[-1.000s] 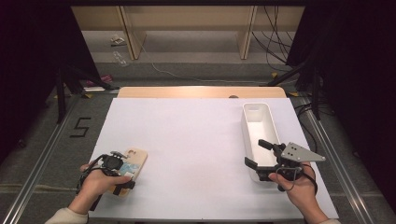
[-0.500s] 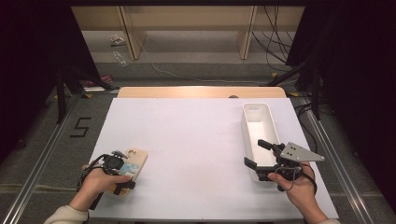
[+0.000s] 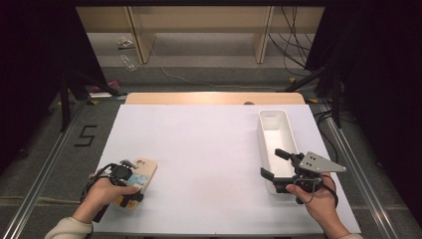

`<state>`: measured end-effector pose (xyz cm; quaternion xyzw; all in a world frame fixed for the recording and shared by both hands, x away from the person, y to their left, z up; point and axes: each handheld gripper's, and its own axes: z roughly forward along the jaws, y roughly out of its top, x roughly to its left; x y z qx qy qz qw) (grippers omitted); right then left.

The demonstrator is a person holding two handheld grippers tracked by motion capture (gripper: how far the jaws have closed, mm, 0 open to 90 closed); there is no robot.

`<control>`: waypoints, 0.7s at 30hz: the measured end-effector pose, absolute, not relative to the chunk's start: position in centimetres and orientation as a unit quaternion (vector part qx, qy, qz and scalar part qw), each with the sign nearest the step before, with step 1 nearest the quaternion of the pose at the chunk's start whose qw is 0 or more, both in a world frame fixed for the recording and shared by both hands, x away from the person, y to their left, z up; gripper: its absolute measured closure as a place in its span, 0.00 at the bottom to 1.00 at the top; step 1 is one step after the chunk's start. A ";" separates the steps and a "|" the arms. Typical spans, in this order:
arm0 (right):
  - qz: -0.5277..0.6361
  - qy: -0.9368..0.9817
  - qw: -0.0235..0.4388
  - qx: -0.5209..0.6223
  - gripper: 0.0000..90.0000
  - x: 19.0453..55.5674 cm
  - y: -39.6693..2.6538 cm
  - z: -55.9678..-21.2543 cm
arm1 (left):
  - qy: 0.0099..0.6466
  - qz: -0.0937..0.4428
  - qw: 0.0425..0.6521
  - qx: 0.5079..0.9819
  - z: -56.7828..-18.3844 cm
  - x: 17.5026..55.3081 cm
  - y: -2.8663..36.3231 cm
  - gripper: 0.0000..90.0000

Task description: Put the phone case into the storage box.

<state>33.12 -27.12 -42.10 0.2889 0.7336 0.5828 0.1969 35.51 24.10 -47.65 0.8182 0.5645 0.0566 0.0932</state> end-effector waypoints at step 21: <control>0.584 0.733 0.198 0.288 0.18 33.1 -27.2 -42.0 | 0.577 0.059 0.099 0.808 -47.4 35.4 24.1 0.12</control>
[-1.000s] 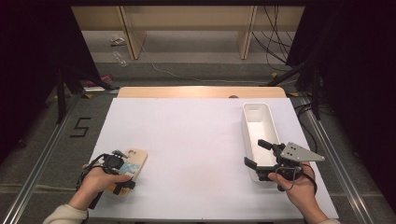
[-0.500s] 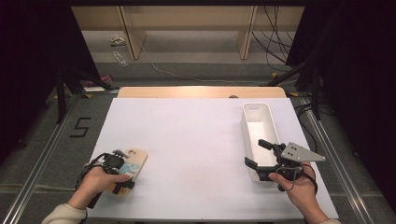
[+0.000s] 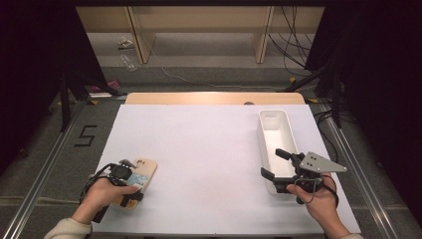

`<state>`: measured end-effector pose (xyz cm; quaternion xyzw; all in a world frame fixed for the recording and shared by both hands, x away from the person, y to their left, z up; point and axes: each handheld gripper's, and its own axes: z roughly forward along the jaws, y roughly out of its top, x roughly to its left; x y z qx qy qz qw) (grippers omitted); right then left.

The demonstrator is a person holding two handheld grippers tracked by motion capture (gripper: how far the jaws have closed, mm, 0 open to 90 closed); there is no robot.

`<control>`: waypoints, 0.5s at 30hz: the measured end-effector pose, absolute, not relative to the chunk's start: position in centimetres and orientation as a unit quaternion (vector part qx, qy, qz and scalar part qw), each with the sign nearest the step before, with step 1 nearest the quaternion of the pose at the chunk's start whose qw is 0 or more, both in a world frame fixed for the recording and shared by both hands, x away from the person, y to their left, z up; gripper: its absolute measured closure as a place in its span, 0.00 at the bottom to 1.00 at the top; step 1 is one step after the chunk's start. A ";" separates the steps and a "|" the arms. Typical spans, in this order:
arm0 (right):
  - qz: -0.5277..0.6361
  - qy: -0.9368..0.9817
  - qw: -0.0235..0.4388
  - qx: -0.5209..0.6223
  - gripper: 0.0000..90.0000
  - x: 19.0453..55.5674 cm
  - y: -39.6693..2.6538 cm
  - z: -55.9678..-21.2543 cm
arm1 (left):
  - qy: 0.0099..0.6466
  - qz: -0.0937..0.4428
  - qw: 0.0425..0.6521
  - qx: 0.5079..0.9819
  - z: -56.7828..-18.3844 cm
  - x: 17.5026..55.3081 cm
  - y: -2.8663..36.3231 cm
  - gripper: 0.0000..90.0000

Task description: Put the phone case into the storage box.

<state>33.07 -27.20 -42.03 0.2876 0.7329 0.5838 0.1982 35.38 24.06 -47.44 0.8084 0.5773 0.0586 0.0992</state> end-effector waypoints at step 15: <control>0.586 0.731 0.200 0.287 0.18 33.1 -27.2 -42.0 | 0.561 0.083 0.132 0.813 -46.3 34.9 23.3 0.12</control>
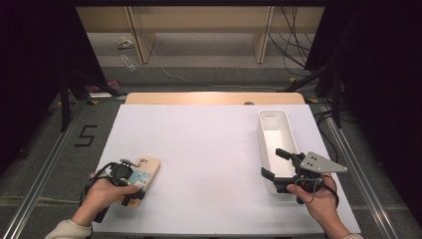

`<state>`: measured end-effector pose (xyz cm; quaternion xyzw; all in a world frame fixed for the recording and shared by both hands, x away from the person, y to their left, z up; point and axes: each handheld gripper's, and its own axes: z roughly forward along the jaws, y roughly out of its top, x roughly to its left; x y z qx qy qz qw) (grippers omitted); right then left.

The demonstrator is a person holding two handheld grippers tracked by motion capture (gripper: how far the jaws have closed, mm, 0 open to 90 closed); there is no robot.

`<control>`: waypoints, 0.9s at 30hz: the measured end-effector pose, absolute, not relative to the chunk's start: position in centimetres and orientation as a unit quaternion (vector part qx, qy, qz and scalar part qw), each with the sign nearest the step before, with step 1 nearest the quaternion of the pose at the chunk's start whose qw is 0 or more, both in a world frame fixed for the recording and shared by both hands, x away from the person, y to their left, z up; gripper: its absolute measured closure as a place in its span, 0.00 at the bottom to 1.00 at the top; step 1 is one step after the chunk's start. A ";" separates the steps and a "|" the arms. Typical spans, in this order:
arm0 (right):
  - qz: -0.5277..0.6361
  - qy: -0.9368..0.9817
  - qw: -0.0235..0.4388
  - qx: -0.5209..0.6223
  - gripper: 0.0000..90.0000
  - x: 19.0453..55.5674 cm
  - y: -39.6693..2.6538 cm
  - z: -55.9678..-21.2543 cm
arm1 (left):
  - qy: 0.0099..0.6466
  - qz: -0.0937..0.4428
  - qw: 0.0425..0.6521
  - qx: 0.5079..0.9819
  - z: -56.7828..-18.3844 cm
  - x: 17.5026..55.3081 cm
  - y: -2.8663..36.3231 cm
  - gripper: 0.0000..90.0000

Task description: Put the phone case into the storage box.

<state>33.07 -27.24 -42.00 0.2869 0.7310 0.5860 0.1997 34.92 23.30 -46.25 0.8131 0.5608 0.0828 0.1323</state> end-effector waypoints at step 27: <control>0.586 0.730 0.200 0.289 0.18 33.1 -27.3 -42.0 | 0.505 0.214 0.282 0.787 -44.2 34.2 21.1 0.12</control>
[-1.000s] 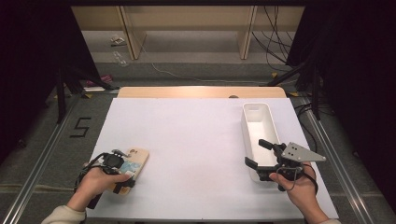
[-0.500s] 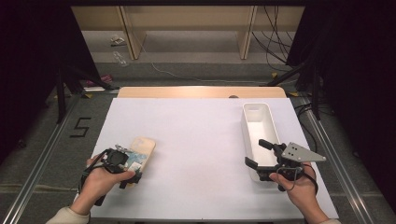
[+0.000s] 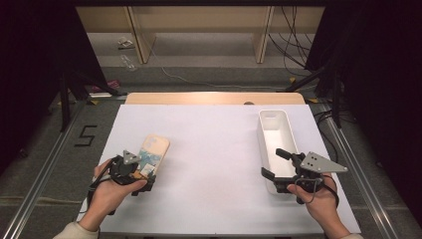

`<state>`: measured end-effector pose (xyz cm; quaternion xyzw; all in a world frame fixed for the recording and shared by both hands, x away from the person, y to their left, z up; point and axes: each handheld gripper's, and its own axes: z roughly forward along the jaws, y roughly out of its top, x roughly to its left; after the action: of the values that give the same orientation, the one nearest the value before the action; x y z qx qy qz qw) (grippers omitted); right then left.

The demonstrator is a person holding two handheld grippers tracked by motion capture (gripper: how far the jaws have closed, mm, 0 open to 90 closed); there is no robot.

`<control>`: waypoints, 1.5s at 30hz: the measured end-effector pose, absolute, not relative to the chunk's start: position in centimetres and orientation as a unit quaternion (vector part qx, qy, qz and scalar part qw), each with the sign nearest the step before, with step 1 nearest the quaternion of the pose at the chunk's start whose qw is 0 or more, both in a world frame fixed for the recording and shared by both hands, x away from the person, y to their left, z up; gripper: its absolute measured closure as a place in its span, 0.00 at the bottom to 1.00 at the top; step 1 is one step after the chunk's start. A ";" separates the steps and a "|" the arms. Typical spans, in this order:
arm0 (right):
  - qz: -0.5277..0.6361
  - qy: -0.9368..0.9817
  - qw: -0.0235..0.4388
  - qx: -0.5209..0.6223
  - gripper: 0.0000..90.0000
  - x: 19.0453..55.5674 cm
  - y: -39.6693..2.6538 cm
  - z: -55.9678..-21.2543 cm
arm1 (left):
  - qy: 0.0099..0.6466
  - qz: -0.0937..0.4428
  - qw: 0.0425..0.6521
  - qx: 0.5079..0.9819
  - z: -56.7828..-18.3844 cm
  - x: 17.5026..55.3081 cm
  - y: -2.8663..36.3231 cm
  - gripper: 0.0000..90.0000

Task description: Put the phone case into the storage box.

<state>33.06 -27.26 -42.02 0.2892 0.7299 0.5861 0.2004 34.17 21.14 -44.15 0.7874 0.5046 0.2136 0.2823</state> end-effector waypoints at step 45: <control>0.592 0.726 0.195 0.291 0.18 33.1 -27.1 -42.0 | 0.442 0.267 0.379 0.768 -42.9 34.3 16.8 0.12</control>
<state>33.06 -27.12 -41.98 0.2909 0.7257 0.5921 0.1952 34.31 16.84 -42.91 0.7681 0.4420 0.2671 0.3786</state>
